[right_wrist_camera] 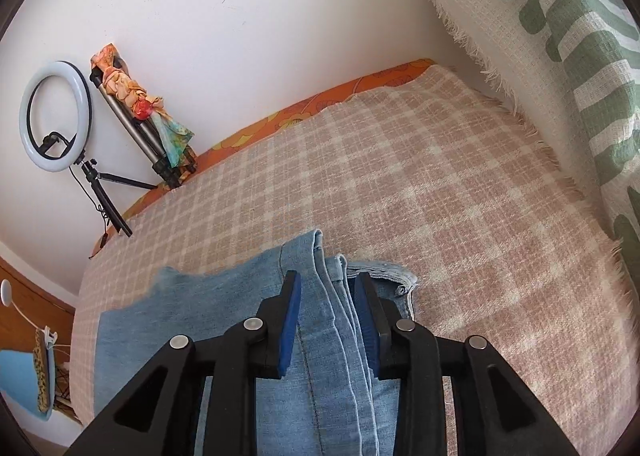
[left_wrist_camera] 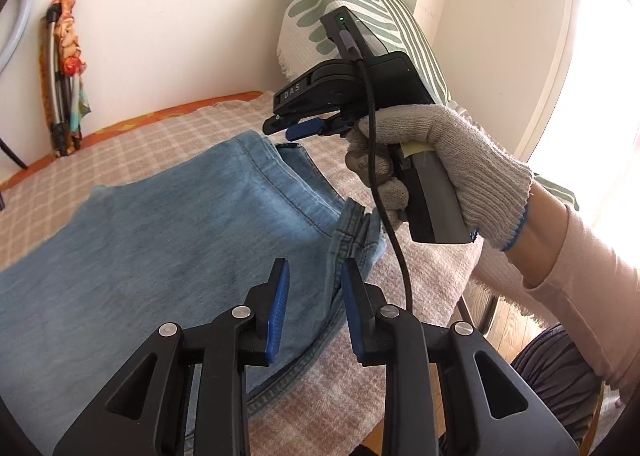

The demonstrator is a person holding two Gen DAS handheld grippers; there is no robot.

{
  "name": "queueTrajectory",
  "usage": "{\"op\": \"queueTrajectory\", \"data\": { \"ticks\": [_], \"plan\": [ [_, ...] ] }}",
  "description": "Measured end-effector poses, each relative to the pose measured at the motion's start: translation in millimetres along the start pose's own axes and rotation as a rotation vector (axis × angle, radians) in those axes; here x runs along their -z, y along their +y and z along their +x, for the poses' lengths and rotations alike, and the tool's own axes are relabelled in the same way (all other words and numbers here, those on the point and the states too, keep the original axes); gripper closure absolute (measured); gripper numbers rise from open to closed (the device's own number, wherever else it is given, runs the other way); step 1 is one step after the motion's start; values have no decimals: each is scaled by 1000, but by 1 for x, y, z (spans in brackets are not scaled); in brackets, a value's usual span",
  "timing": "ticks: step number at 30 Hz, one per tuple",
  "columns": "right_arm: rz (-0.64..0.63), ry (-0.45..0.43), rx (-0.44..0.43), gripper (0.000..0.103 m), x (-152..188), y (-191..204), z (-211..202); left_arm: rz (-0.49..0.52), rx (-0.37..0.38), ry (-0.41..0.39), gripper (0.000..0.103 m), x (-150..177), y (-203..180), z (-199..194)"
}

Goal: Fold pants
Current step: 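Lower the hems onto the jeans and open both tools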

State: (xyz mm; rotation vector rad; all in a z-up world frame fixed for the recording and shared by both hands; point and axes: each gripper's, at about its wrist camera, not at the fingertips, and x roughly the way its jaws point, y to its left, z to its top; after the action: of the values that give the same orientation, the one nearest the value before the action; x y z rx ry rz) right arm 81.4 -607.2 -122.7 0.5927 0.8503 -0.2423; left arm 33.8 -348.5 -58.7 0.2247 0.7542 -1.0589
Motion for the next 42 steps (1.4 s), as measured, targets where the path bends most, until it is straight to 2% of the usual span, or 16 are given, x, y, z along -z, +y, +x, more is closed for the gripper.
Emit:
{"op": "queueTrajectory", "data": {
  "ticks": [2,6,15,20,24,26,30,32,36,38,42],
  "plan": [
    [-22,-23,12,69,-1,5,-8,-1,-27,-2,72,4,12,-8],
    [-65,-42,19,68,1,20,-16,-36,-90,8,72,13,39,-28],
    [-128,-42,-56,68,5,67,-16,-136,-230,32,71,34,100,-71],
    [-172,-31,-105,63,9,101,-13,-184,-299,39,68,44,130,-92],
    [-212,-18,-123,63,14,128,-6,-187,-353,34,67,52,143,-109],
    [-232,-13,-128,62,16,141,-2,-196,-370,34,63,56,150,-115],
    [-259,10,-148,60,21,164,9,-213,-396,31,62,64,163,-126],
    [-277,19,-153,55,25,177,14,-232,-407,31,62,68,172,-130],
    [-321,40,-177,51,30,204,24,-304,-427,38,62,80,195,-137],
    [-343,53,-191,45,34,219,29,-329,-446,52,62,87,206,-137],
    [-396,100,-219,43,45,249,44,-403,-446,99,62,105,228,-131]
  ]
}}
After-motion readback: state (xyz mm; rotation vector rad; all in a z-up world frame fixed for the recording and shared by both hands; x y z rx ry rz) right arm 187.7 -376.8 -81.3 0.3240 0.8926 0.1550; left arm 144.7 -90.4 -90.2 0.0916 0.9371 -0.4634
